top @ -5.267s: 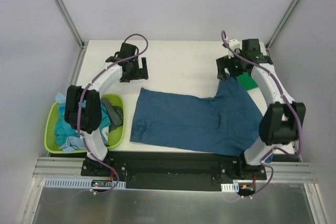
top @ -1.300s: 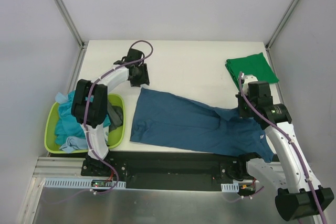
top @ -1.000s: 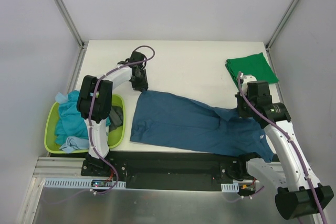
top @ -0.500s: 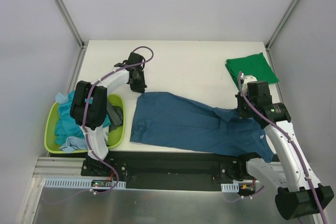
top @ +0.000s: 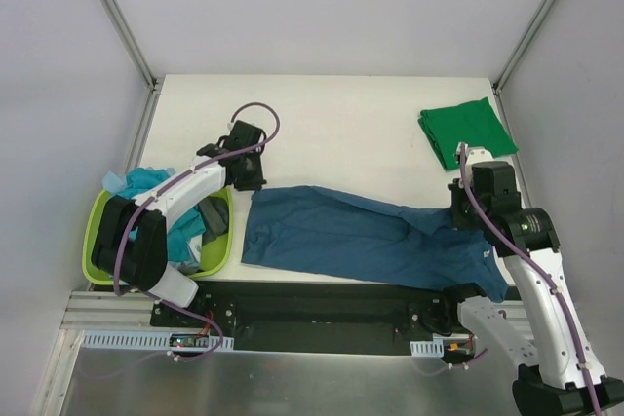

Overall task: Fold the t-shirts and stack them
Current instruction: Fold the other side of the tshirt into a rectangle

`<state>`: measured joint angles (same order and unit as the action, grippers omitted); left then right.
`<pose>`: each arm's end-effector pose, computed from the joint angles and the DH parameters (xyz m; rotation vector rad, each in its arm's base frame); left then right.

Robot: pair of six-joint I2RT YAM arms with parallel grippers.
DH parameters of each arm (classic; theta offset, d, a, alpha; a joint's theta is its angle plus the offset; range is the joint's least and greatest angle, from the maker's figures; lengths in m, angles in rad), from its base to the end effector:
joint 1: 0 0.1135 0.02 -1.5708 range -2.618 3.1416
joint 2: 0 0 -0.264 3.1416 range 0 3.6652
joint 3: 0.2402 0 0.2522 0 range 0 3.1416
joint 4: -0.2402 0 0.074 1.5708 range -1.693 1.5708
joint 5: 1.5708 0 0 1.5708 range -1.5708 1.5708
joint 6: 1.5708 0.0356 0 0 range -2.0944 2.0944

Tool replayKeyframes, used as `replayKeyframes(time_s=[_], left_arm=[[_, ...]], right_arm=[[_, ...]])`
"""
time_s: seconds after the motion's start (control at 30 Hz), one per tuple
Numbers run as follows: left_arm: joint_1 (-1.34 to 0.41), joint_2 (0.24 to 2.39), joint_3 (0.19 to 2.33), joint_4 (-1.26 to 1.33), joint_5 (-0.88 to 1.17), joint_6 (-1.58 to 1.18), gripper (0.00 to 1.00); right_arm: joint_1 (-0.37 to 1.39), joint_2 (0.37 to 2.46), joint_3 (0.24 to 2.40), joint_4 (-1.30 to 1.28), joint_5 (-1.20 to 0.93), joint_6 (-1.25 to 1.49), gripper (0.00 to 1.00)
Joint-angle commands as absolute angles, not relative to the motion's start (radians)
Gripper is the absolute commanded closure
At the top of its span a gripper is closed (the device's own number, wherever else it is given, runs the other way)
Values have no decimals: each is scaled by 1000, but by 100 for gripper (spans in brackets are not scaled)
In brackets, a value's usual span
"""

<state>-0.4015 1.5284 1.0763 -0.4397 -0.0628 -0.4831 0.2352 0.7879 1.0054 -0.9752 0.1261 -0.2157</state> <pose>0.2993 -0.1246 0.2390 -0.1289 2.4819 -0.3051 0.1366 0.0281 0.3370 -0.4580 2.2794 -0.1370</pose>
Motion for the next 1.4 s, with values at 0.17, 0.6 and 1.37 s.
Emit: replayKeyframes(time_s=[0.17, 0.6, 1.37], left_arm=[[-439, 1425, 908, -449, -160, -581, 100], [-459, 1427, 836, -449, -221, -629, 99], [-543, 1290, 951, -463, -147, -552, 6]], right_arm=[[250, 788, 1120, -1187, 172, -98, 96], [273, 862, 1066, -1272, 204, 23, 96], [275, 627, 839, -993, -234, 55, 5]])
